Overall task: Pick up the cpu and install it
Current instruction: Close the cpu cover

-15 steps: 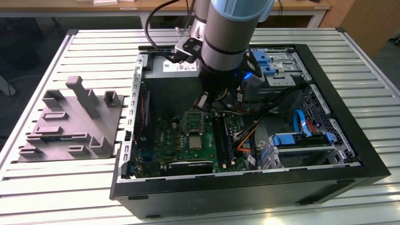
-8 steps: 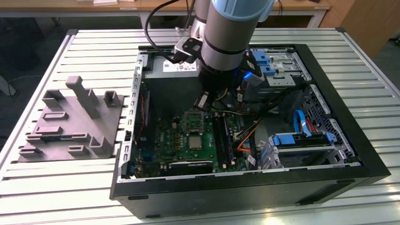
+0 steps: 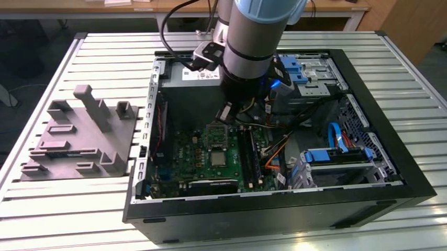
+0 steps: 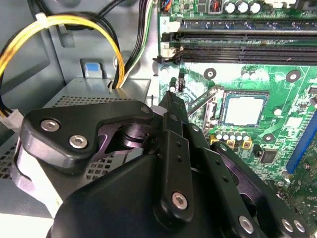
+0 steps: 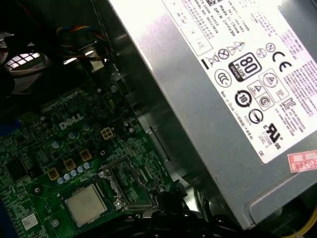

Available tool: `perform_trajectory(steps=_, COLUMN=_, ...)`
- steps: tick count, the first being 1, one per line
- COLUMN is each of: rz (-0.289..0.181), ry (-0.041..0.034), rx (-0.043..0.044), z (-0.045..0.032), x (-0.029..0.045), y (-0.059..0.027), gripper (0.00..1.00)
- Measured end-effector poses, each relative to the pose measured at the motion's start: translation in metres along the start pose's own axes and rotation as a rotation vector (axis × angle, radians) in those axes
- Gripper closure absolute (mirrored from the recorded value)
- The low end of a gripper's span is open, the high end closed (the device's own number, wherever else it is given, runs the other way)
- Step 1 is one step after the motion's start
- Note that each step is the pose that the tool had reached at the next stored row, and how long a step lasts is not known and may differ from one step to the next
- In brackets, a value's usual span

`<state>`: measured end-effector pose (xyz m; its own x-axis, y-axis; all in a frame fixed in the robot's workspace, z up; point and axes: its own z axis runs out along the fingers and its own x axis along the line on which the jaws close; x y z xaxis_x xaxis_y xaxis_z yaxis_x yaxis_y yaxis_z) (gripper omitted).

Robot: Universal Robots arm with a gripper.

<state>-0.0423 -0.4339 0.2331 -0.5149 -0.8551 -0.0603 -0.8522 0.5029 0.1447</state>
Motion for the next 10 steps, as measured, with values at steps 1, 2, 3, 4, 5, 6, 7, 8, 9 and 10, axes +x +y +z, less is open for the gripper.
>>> perform_trajectory(steps=1, rz=-0.01, ry=0.0015, rx=-0.0006, z=0.0, x=0.0001, y=0.0002, gripper=0.89)
perform_trajectory(steps=2, rz=-0.024, ry=0.0035, rx=-0.0014, z=0.0001, x=0.0002, y=0.0003, gripper=0.89)
perform_trajectory(steps=3, rz=-0.038, ry=0.0055, rx=-0.0023, z=0.0001, x=0.0002, y=0.0003, gripper=0.89)
perform_trajectory(steps=4, rz=-0.046, ry=0.0068, rx=-0.0027, z=0.0001, x=0.0003, y=0.0003, gripper=0.89)
perform_trajectory(steps=5, rz=-0.05, ry=0.0074, rx=-0.0029, z=0.0001, x=0.0003, y=0.0003, gripper=0.89)
perform_trajectory(steps=6, rz=-0.052, ry=0.0073, rx=-0.0031, z=0.0002, x=0.0001, y=0.0003, gripper=0.89)
perform_trajectory(steps=7, rz=-0.053, ry=0.0076, rx=-0.0032, z=0.0001, x=-0.0001, y=0.0004, gripper=0.89)
perform_trajectory(steps=8, rz=-0.054, ry=0.008, rx=-0.0032, z=-0.0002, x=-0.0002, y=0.0005, gripper=0.89)
perform_trajectory(steps=9, rz=-0.055, ry=0.0081, rx=-0.0033, z=-0.0005, x=-0.0003, y=0.0006, gripper=0.89)
perform_trajectory(steps=10, rz=-0.055, ry=0.0081, rx=-0.0033, z=-0.0008, x=-0.0004, y=0.0007, gripper=0.89)
